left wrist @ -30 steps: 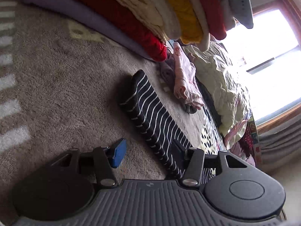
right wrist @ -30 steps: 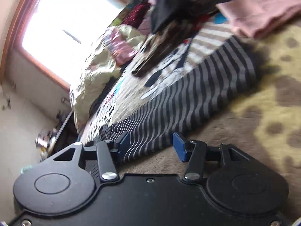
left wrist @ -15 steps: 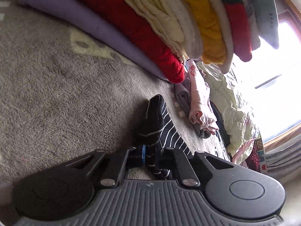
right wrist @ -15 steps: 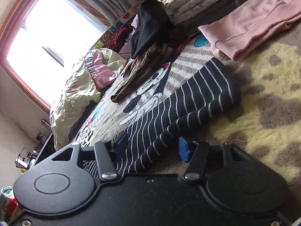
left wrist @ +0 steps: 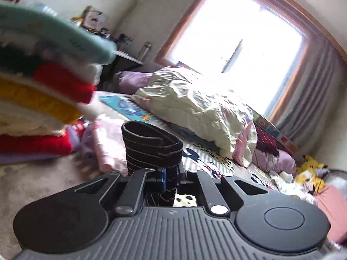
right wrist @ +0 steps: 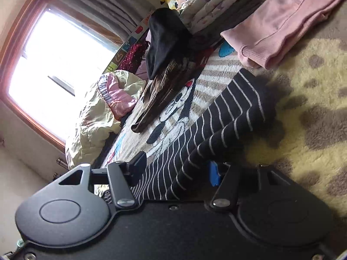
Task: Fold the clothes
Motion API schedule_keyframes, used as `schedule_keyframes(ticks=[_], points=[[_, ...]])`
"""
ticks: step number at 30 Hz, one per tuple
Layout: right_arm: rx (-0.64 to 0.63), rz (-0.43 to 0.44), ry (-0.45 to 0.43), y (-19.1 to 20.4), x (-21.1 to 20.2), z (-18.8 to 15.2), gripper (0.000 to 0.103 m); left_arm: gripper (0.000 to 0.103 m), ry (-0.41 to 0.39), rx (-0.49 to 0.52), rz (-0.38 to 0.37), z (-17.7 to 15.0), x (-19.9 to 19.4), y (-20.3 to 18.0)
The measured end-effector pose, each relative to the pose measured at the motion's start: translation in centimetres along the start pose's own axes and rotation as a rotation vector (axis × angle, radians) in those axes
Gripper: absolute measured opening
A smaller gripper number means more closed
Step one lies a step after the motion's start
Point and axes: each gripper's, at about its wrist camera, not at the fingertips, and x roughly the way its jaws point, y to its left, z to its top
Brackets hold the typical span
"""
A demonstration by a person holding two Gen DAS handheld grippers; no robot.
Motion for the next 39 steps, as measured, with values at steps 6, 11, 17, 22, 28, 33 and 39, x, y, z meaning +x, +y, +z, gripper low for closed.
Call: schedule_keyframes(ticks=[6,11,17,22,28,33,39], points=[[0.086,0.037,-0.008,-0.7,-0.2,0.6,0.058,0.007,0.008,0.282,-0.082,-3.2,1.4,-11.7],[0.121,0.059,-0.005,-1.1,-0.2,1.0,0.057,0.007,0.045,0.507,-0.147,-9.7,4.2,-18.7],[0.136,0.073,0.002,-1.3,0.1,1.3,0.057,0.007,0.086,0.929,-0.274,-20.2,5.0,-24.9],[0.147,0.084,0.009,-1.6,0.2,1.6,0.057,0.007,0.115,1.230,-0.406,-28.4,2.9,-26.3],[0.159,0.095,0.020,-1.8,0.3,1.8,0.057,0.007,0.128,1.407,-0.428,-32.1,1.9,-25.0],[0.155,0.097,0.022,-2.2,0.3,2.0,0.057,0.007,0.115,1.509,-0.398,-33.3,1.8,-24.2],[0.146,0.095,0.024,-2.1,0.3,2.0,0.057,0.015,0.199,1.508,-0.480,-34.2,1.8,-24.1]])
